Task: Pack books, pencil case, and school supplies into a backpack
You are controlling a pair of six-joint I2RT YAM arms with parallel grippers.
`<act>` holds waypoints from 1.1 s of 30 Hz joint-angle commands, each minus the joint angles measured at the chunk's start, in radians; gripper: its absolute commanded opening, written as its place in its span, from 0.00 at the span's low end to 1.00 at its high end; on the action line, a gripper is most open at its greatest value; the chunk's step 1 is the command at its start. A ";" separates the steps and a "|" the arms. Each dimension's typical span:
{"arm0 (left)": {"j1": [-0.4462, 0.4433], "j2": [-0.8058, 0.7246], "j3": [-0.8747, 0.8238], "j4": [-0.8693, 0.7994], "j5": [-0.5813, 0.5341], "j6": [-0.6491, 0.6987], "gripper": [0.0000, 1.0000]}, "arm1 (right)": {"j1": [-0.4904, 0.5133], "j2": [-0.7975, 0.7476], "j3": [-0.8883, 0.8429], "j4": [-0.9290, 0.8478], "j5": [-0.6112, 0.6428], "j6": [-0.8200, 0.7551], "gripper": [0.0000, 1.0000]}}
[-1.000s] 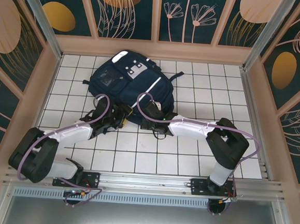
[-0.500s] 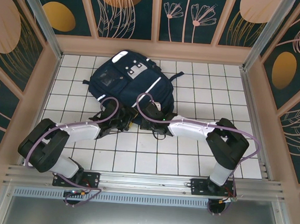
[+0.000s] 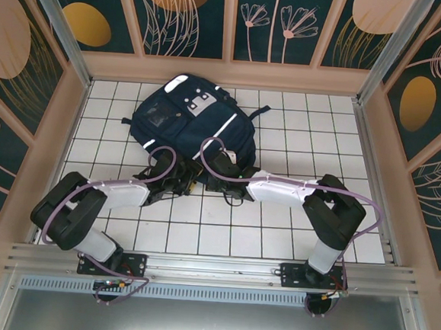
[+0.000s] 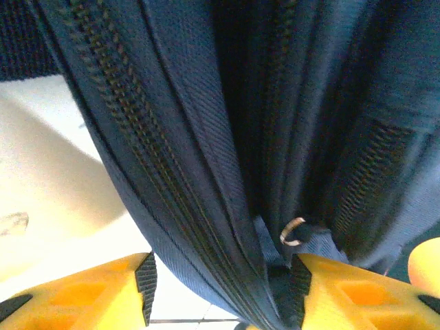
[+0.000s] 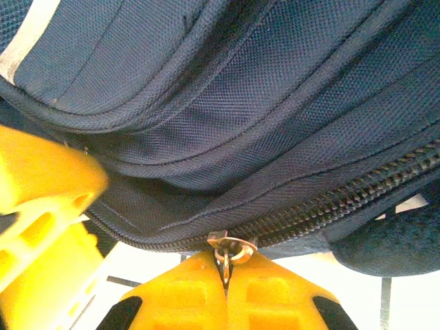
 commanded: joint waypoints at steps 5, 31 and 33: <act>-0.004 0.052 0.068 0.024 -0.027 -0.003 0.00 | 0.024 -0.056 0.002 -0.004 0.046 0.031 0.00; 0.480 -0.345 0.028 -0.524 -0.025 0.444 0.00 | -0.212 -0.176 -0.109 -0.070 0.065 -0.198 0.00; 0.551 -0.286 0.077 -0.543 -0.026 0.532 0.00 | -0.158 -0.163 -0.084 -0.060 0.068 -0.192 0.00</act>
